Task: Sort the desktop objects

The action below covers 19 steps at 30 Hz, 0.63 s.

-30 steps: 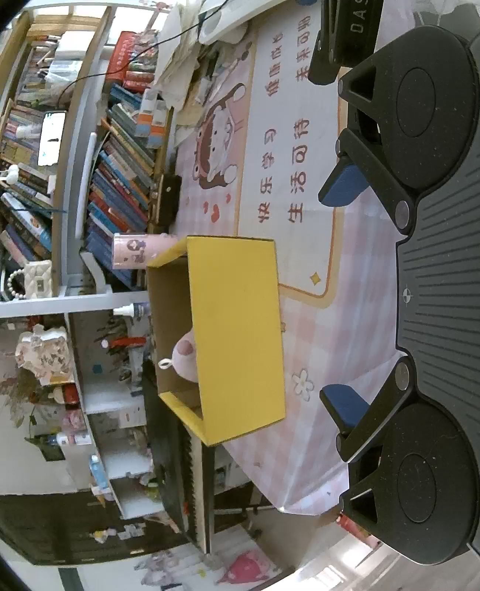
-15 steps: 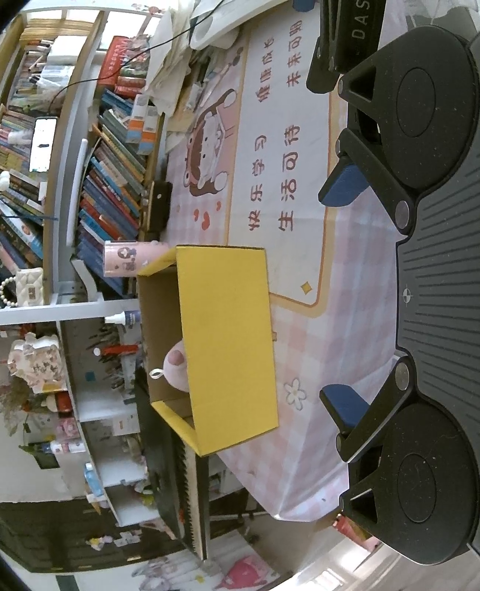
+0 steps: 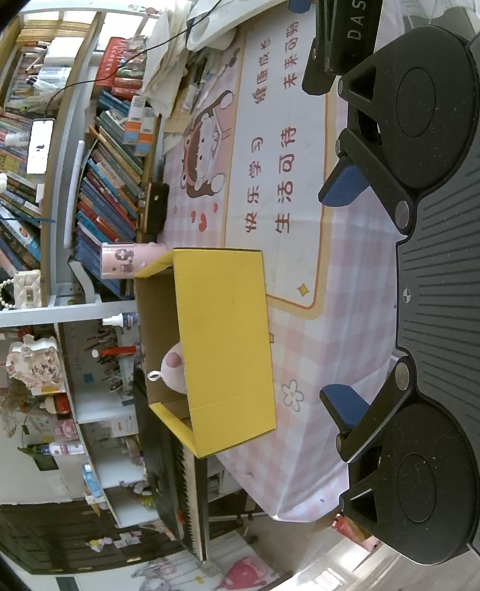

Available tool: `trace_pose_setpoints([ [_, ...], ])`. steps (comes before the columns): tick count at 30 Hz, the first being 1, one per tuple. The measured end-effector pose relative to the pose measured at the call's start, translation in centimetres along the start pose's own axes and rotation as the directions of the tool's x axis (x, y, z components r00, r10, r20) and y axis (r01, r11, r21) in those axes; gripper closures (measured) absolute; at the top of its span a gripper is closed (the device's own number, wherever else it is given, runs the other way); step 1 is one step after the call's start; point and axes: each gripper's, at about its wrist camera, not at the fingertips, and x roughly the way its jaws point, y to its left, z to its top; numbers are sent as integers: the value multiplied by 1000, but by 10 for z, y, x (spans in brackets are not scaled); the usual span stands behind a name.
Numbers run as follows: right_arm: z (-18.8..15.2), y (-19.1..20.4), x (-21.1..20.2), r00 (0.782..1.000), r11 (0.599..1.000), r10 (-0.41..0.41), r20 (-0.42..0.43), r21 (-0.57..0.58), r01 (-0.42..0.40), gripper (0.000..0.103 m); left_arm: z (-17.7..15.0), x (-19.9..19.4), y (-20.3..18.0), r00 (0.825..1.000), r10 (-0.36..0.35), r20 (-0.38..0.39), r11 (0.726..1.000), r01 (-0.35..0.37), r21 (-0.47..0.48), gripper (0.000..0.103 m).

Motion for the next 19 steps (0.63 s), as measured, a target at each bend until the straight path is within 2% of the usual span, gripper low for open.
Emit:
trace_pose_setpoints([
  [19,0,2,0,1000,1000,9,-2,-2,-9,0,-2,-1,-1,1000,4,-4,1000,-4,6,0],
])
